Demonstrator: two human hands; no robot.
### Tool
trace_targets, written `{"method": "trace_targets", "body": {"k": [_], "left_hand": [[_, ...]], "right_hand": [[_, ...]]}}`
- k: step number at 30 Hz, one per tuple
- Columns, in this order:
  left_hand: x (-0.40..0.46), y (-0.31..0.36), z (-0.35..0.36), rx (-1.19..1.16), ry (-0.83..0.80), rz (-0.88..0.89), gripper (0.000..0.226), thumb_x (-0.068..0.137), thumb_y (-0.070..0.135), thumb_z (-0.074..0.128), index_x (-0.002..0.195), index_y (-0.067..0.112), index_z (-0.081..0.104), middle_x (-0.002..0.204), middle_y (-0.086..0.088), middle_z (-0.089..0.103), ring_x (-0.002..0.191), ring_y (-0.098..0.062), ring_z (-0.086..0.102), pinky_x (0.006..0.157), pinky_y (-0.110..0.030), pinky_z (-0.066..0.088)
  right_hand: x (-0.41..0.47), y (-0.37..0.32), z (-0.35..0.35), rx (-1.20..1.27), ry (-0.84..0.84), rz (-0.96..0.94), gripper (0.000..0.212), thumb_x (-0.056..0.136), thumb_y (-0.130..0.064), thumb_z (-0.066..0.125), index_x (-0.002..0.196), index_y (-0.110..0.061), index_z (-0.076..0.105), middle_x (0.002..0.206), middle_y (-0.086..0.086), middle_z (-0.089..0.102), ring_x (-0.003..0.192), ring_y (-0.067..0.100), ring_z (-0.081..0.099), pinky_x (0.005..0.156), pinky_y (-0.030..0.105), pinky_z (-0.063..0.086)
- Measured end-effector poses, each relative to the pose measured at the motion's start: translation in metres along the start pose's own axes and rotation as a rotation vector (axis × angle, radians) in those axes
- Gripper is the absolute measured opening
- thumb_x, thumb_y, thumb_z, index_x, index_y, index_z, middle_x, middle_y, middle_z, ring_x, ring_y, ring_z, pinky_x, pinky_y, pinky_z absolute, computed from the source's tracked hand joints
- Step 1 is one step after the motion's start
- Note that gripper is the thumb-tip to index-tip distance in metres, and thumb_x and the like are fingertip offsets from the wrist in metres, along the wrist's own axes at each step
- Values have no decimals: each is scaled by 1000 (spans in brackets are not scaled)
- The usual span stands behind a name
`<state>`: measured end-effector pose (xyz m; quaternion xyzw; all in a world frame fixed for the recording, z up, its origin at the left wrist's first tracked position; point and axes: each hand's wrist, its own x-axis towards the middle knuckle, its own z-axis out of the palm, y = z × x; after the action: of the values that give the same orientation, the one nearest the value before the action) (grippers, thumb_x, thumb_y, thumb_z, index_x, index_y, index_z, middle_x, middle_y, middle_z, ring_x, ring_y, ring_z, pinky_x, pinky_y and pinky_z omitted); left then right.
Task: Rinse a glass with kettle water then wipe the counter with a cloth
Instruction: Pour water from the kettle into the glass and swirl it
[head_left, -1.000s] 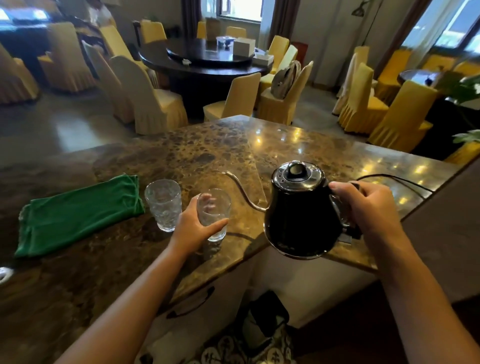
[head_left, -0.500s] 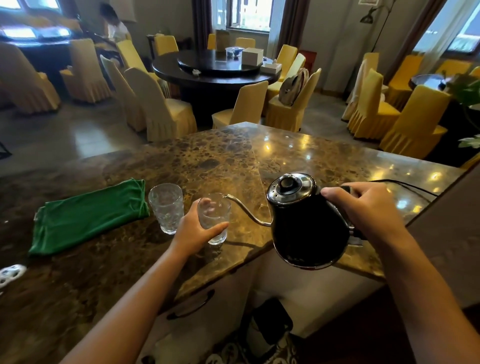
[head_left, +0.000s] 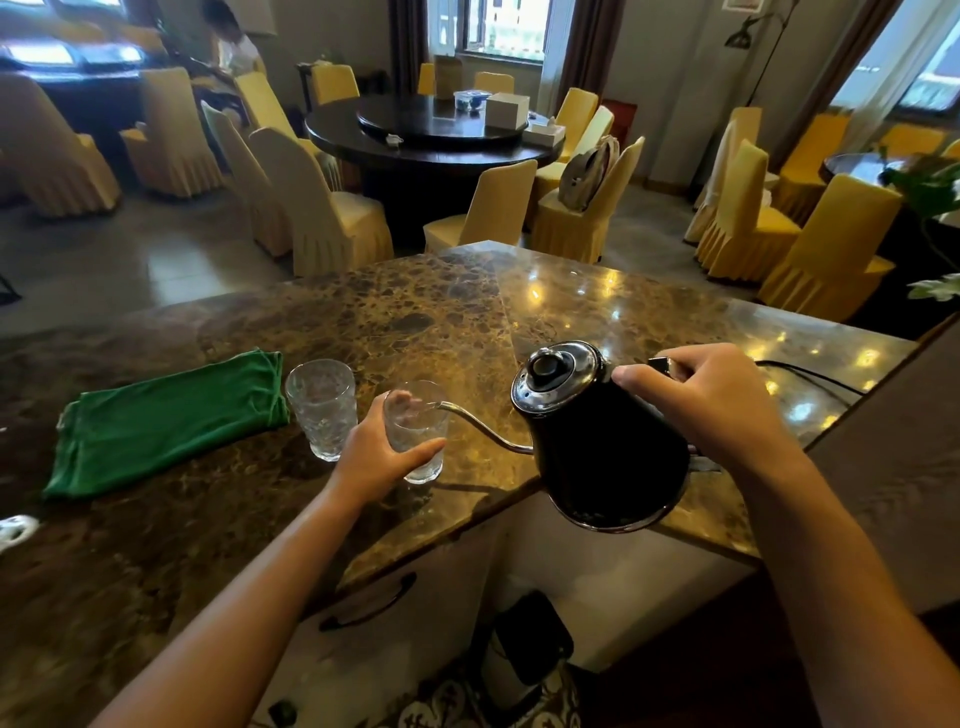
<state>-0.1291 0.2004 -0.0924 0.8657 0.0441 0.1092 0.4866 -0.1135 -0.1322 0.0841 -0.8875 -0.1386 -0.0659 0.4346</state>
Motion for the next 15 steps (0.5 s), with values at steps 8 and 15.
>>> {"method": "trace_targets", "body": {"k": [8,15], "left_hand": [[0,-5,-1,-16,-18,-10,97,62,71,80,140,23,47,131,8,64,121,-12,65,105,-41,53],[-1,-3,1,-38,-27,-21,91,71,54,88,141,20,44,133,3,62,120,-13,65,103,-31,52]], "right_hand": [[7,-5,-4,-26,-54,-39,45,90,-32,77,52,-18,56,40,-15,48,40,2,50,40,14,34],[11,0,-2,-57,-47,-36,46,87,-40,78,55,-11,61,42,-11,49,43,4,50,41,16,33]]}}
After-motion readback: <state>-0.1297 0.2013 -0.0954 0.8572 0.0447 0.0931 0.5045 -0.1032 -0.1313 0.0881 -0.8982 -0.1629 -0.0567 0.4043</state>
